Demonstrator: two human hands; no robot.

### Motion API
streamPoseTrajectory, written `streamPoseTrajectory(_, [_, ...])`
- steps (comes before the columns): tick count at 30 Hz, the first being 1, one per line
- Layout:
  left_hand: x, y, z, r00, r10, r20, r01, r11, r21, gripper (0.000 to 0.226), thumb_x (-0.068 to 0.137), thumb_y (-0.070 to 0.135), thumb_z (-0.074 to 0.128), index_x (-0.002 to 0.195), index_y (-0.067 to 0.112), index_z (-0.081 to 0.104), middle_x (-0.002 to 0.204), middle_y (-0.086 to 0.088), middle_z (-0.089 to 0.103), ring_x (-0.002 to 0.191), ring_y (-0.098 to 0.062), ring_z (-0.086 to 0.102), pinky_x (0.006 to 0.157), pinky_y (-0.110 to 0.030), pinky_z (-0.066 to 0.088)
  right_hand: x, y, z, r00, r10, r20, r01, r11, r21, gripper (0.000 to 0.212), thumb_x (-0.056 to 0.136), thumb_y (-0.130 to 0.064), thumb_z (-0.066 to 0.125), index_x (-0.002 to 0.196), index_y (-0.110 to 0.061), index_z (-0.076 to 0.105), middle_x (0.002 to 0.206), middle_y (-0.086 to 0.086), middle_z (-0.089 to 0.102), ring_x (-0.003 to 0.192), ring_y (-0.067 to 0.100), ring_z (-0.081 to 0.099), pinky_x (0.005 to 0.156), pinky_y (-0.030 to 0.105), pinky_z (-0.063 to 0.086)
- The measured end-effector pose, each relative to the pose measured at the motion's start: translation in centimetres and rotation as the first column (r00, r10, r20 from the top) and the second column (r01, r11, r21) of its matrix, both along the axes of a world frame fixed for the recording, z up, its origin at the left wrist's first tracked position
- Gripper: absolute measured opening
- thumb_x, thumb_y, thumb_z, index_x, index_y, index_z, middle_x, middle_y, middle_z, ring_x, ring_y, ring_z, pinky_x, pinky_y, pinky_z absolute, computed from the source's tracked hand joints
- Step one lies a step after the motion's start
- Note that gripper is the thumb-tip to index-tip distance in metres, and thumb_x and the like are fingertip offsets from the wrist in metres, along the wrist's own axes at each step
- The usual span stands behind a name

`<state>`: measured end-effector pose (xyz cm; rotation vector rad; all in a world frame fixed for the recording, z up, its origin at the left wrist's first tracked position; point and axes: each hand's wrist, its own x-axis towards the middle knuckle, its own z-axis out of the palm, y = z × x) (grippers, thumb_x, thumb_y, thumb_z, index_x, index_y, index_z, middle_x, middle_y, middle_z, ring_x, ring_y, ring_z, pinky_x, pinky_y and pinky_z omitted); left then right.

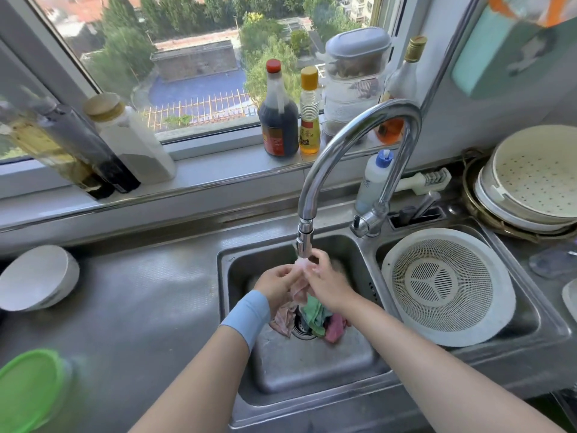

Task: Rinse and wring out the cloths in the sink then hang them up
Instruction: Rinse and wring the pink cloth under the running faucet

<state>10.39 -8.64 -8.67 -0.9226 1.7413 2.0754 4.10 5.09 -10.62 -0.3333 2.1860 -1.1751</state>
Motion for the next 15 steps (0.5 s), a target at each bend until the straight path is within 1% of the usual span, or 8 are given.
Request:
streamPoseTrajectory(1, [0.2, 0.0, 0.0, 1.0, 0.013, 0.001, -0.013, 0.998, -0.062, 0.025, 0.093, 0.03, 0.065, 0.105, 0.009, 0.072, 0.095, -0.014, 0.075, 0.077, -0.022, 0.071, 0.065, -0.031, 0.059, -0.1, -0.1, 0.0, 0.997, 0.059, -0.046, -0.058, 0.998, 0.023, 0.029, 0.096, -0.049, 0.043, 0.12, -0.036, 0.052, 0.105, -0.009, 0.067, 0.095, 0.015, 0.064, 0.079, 0.031, 0.047])
streamPoseTrajectory(3, [0.5, 0.0, -0.1, 0.998, 0.06, 0.015, -0.056, 0.979, -0.195, 0.025, 0.089, 0.035, 0.068, 0.097, 0.012, 0.074, 0.091, -0.013, 0.076, 0.075, -0.019, 0.071, 0.06, -0.027, 0.057, -0.5, -0.3, 0.0, 0.99, 0.084, -0.11, -0.082, 0.996, 0.021, 0.016, 0.097, -0.038, 0.053, 0.096, -0.027, 0.065, 0.104, -0.006, 0.067, 0.099, 0.016, 0.061, 0.084, 0.031, 0.046])
streamPoseTrajectory(4, [0.6, 0.0, -0.2, 0.997, 0.072, 0.018, -0.066, 0.971, -0.23, 0.026, 0.089, 0.037, 0.067, 0.094, 0.012, 0.075, 0.09, -0.014, 0.075, 0.075, -0.02, 0.071, 0.06, -0.027, 0.057, -0.7, -0.4, 0.1, 0.988, 0.061, -0.139, -0.058, 0.998, 0.026, 0.019, 0.095, -0.038, 0.059, 0.084, -0.024, 0.067, 0.101, -0.005, 0.066, 0.097, 0.015, 0.06, 0.084, 0.031, 0.046])
streamPoseTrajectory(7, [0.7, 0.0, -0.2, 0.997, 0.081, -0.009, -0.081, 0.974, -0.212, 0.028, 0.092, 0.039, 0.063, 0.099, 0.014, 0.073, 0.096, -0.013, 0.075, 0.089, -0.028, 0.072, 0.077, -0.04, 0.061, -1.2, -0.7, 0.4, 0.979, -0.116, -0.169, 0.123, 0.992, 0.035, 0.034, 0.089, -0.043, 0.066, 0.067, -0.017, 0.073, 0.094, -0.003, 0.065, 0.09, 0.013, 0.06, 0.082, 0.034, 0.049])
streamPoseTrajectory(9, [0.6, 0.2, -0.3, 0.998, 0.036, -0.058, -0.049, 0.972, -0.231, 0.03, 0.084, 0.044, 0.072, 0.103, 0.021, 0.07, 0.099, -0.004, 0.074, 0.094, -0.023, 0.07, 0.081, -0.039, 0.06, -1.3, -0.8, 0.7, 0.976, -0.181, -0.124, 0.186, 0.982, 0.031, 0.043, 0.091, -0.041, 0.062, 0.057, -0.015, 0.066, 0.076, 0.002, 0.065, 0.076, 0.018, 0.061, 0.074, 0.041, 0.051])
streamPoseTrajectory(11, [0.2, 0.2, -0.3, 0.996, 0.036, -0.086, -0.061, 0.949, -0.309, 0.021, 0.082, 0.04, 0.076, 0.096, 0.025, 0.071, 0.093, 0.004, 0.074, 0.091, -0.016, 0.069, 0.074, -0.028, 0.058, -1.0, -0.7, 0.8, 0.987, -0.141, -0.076, 0.143, 0.989, 0.022, 0.041, 0.095, -0.039, 0.057, 0.064, -0.013, 0.064, 0.068, 0.005, 0.065, 0.07, 0.021, 0.061, 0.068, 0.041, 0.05])
streamPoseTrajectory(12, [0.0, 0.1, -0.3, 0.995, 0.06, -0.082, -0.085, 0.939, -0.333, 0.012, 0.085, 0.035, 0.073, 0.092, 0.025, 0.073, 0.088, 0.007, 0.075, 0.088, -0.014, 0.069, 0.071, -0.024, 0.057, -0.8, -0.6, 0.7, 0.992, -0.115, -0.049, 0.115, 0.993, -0.005, 0.034, 0.096, -0.037, 0.055, 0.07, -0.017, 0.063, 0.07, -0.002, 0.065, 0.072, 0.018, 0.062, 0.066, 0.037, 0.05])
streamPoseTrajectory(15, [-0.7, -0.2, 0.0, 0.997, 0.076, -0.018, -0.078, 0.949, -0.306, 0.013, 0.093, 0.026, 0.064, 0.087, 0.021, 0.075, 0.083, -0.002, 0.076, 0.076, -0.019, 0.068, 0.069, -0.031, 0.058, -0.1, -0.2, 0.6, 0.999, -0.037, 0.009, 0.038, 0.998, -0.051, 0.013, 0.098, -0.033, 0.051, 0.085, -0.034, 0.051, 0.085, -0.013, 0.065, 0.079, 0.005, 0.061, 0.062, 0.023, 0.042])
